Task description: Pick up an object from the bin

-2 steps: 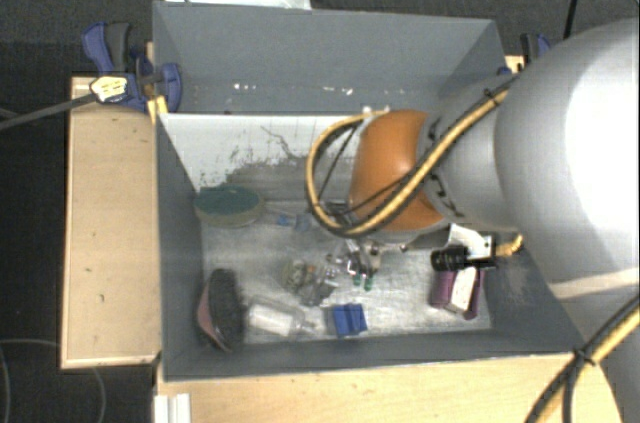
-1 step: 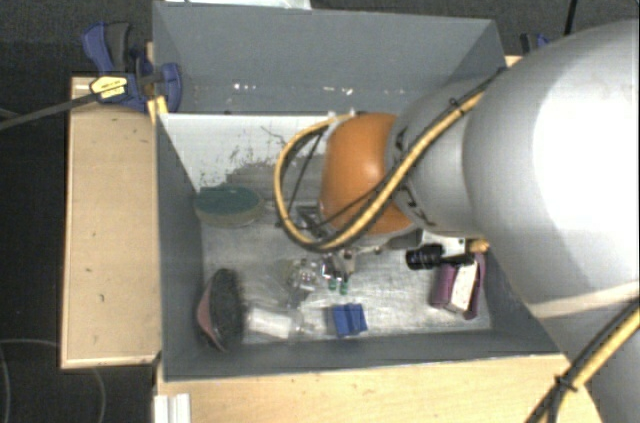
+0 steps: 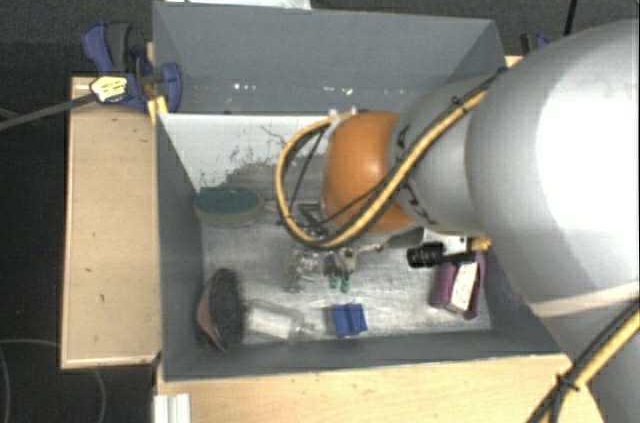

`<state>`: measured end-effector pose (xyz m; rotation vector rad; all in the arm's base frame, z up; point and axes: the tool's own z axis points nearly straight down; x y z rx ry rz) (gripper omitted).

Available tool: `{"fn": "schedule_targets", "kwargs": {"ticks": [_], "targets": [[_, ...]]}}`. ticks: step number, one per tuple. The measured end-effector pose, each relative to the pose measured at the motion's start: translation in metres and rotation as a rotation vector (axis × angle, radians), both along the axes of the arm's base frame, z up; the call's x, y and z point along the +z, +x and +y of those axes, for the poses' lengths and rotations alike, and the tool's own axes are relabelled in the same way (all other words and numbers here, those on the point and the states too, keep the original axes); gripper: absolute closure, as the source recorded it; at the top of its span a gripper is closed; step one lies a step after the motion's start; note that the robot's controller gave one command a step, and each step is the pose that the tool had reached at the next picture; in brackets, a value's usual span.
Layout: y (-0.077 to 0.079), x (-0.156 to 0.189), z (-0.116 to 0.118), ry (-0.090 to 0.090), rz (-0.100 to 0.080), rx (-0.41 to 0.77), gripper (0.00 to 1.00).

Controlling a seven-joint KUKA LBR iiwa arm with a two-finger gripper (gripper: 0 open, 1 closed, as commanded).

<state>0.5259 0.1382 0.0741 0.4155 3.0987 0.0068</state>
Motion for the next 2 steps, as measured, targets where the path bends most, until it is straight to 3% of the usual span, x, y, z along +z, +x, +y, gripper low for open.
{"fn": "schedule_targets", "kwargs": {"ticks": [1,2], "targets": [[0.013,0.074,0.004,0.000,0.005,0.059,1.00],[0.017,0.171,0.010,0.001,0.005,0.054,1.00]]}}
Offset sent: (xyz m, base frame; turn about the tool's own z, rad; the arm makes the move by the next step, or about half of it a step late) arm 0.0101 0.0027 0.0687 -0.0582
